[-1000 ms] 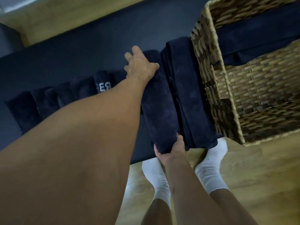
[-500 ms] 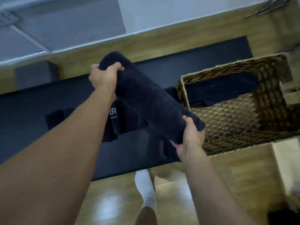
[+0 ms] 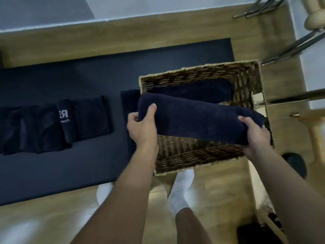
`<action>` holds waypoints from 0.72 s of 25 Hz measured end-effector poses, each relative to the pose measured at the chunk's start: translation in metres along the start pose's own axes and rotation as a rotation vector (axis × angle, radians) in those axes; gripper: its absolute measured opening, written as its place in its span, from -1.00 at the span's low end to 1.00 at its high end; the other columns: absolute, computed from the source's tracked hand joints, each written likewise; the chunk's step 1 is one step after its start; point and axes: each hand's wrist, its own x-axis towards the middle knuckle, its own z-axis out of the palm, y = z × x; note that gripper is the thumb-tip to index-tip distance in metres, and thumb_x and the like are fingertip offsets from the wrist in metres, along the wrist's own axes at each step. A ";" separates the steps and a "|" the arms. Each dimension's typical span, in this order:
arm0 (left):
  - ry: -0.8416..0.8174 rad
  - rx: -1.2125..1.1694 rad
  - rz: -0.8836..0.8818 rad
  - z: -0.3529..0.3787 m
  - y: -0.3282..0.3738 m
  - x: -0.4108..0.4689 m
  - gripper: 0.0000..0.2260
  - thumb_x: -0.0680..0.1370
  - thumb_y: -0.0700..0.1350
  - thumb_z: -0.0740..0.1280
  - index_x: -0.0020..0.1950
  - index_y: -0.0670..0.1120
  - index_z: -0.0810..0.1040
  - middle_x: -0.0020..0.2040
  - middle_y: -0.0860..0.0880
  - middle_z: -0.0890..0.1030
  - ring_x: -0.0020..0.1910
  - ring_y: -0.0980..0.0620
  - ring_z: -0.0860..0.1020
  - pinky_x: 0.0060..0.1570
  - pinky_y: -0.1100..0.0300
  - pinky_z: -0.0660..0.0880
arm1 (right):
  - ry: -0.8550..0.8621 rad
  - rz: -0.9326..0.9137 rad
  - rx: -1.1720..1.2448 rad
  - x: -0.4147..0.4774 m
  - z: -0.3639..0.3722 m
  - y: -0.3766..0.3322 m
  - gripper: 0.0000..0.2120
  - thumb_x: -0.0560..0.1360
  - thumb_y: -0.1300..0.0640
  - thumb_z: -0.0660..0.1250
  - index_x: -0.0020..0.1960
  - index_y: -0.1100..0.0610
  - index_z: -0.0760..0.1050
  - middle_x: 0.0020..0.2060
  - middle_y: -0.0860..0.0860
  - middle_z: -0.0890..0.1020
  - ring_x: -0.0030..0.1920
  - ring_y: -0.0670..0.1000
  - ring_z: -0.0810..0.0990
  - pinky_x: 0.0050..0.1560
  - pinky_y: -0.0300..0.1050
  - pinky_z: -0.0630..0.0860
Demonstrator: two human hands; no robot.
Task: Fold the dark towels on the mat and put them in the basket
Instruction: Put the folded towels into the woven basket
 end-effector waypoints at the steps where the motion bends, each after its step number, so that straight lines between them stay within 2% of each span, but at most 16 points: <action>1: 0.005 0.042 0.011 0.013 -0.014 -0.007 -0.65 0.40 0.12 0.51 -0.19 -0.04 0.39 -0.02 -0.05 0.57 -0.12 0.02 0.55 -0.14 0.16 0.50 | -0.010 0.004 -0.027 0.021 -0.008 -0.002 -0.64 0.43 0.10 0.47 0.20 -0.05 0.50 0.10 0.02 0.64 0.08 0.09 0.63 0.05 0.09 0.62; 4: 0.015 0.146 0.066 0.049 -0.047 -0.017 -0.68 0.44 0.13 0.47 -0.17 -0.03 0.41 -0.01 -0.05 0.56 -0.13 0.03 0.54 -0.18 0.24 0.44 | -0.040 0.014 -0.060 0.078 -0.016 -0.008 -0.61 0.41 0.10 0.47 0.21 -0.01 0.49 0.08 0.02 0.65 0.07 0.08 0.64 0.04 0.08 0.63; 7: 0.084 0.117 -0.029 0.065 -0.074 -0.006 -0.72 0.48 0.05 0.46 -0.14 -0.07 0.42 -0.15 0.05 0.53 -0.18 0.09 0.52 -0.24 0.32 0.42 | -0.088 -0.006 -0.127 0.118 -0.008 -0.006 -0.62 0.41 0.12 0.46 0.20 0.00 0.51 0.05 0.00 0.66 0.08 0.08 0.64 0.03 0.10 0.62; 8: 0.108 0.069 -0.101 0.066 -0.084 0.001 -0.75 0.49 0.04 0.46 -0.12 -0.06 0.44 -0.13 0.06 0.54 -0.14 0.08 0.54 -0.19 0.30 0.45 | -0.108 -0.025 -0.152 0.127 -0.004 -0.003 -0.65 0.42 0.15 0.45 0.19 0.00 0.51 0.03 -0.01 0.66 0.07 0.07 0.63 0.03 0.09 0.62; 10: 0.119 -0.010 -0.254 0.065 -0.104 0.016 -0.80 0.48 0.03 0.45 -0.03 0.00 0.49 0.03 0.03 0.58 0.01 0.01 0.55 0.05 0.14 0.52 | -0.163 -0.043 -0.181 0.144 0.009 0.004 -0.66 0.44 0.19 0.44 0.18 0.00 0.52 0.00 -0.03 0.65 0.04 0.04 0.63 -0.03 0.02 0.62; 12: 0.109 -0.001 -0.349 0.065 -0.122 0.028 -0.72 0.47 0.02 0.42 0.14 0.04 0.48 0.17 -0.01 0.55 0.08 -0.02 0.54 0.17 0.00 0.51 | -0.204 -0.042 -0.193 0.159 0.024 0.007 -0.61 0.42 0.21 0.43 0.23 -0.01 0.52 0.02 -0.04 0.63 0.05 0.03 0.61 -0.01 0.01 0.61; 15: 0.082 -0.052 -0.334 0.072 -0.127 0.046 -0.62 0.45 -0.02 0.40 0.25 0.04 0.47 0.22 -0.02 0.54 0.11 -0.04 0.54 0.18 -0.03 0.52 | -0.213 -0.013 -0.183 0.179 0.042 0.011 -0.48 0.35 0.18 0.45 0.29 -0.04 0.49 0.11 -0.02 0.61 0.12 0.07 0.57 0.13 0.11 0.59; 18: 0.075 -0.082 -0.300 0.081 -0.129 0.070 -0.70 0.42 -0.04 0.37 0.15 0.06 0.50 0.25 0.01 0.51 0.17 -0.06 0.52 0.24 -0.08 0.49 | -0.212 -0.006 -0.195 0.197 0.050 0.022 -0.45 0.34 0.18 0.44 0.31 -0.06 0.48 0.12 -0.02 0.61 0.11 0.08 0.58 0.12 0.14 0.60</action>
